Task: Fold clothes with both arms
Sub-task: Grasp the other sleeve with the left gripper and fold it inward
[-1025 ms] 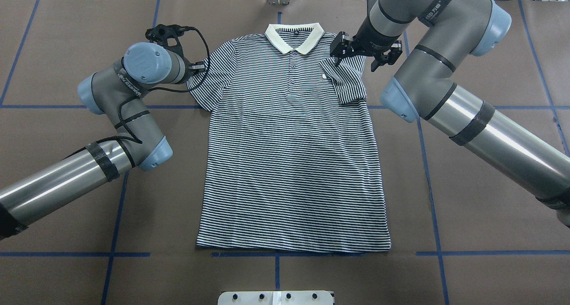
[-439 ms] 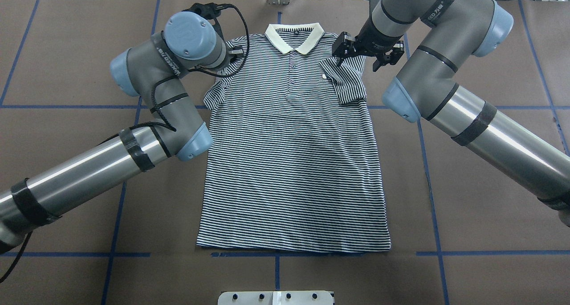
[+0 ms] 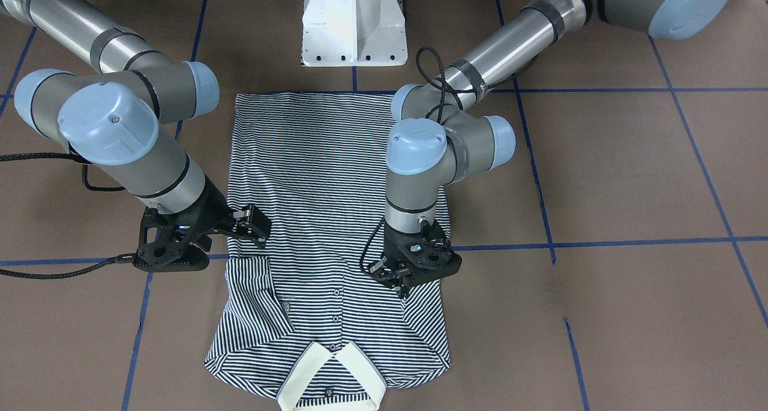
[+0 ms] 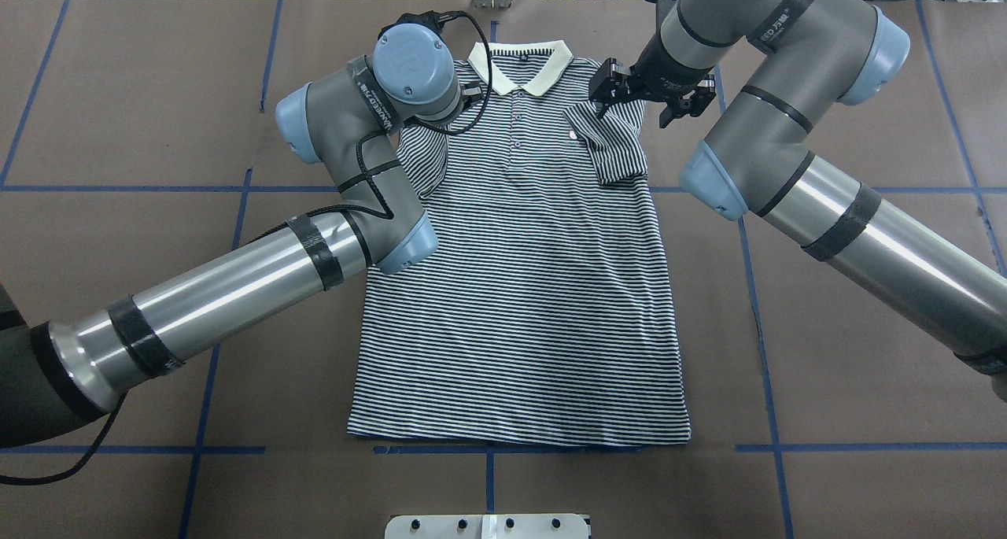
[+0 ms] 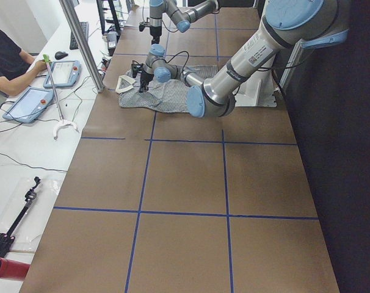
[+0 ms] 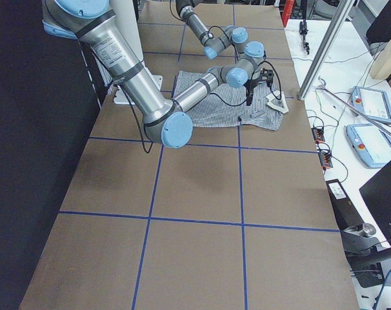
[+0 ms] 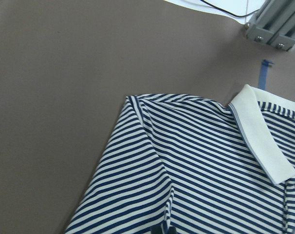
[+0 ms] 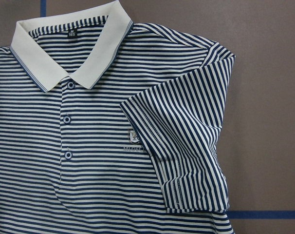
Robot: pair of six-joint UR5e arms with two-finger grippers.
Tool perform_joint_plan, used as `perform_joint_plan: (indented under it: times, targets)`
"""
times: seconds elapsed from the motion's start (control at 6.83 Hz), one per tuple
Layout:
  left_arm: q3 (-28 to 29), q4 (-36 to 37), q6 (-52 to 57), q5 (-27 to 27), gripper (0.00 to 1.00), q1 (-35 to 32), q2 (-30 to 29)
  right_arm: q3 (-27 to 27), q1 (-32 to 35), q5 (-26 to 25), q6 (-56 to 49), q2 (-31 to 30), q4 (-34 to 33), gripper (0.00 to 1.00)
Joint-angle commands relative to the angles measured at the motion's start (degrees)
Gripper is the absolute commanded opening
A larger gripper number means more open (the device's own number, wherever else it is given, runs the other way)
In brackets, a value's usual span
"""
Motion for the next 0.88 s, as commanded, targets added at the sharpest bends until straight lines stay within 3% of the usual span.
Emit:
perform_joint_plan:
  times: [0.0,0.15,0.59,0.73]
  targets:
    - [2.6,-4.6,-0.4,1.0,0.0,0.0,-0.9,0.0,-0.1,-0.1,0.5,-0.1,0.2,1.0]
    - [3.1,-5.1,0.9,0.9,0.99,0.1,-0.9,-0.1,-0.2,-0.1,0.5,-0.1,0.2,1.0]
    - [-1.7,-5.9,2.8,-0.4,1.0,0.0,-0.5,0.6,-0.2,0.1,0.6,-0.8,0.2,1.0]
    - [-7.4,-1.5,6.1,-6.6,1.0,-0.1,2.7,4.6,-1.3,-0.2,2.9,-3.5,0.2,1.0]
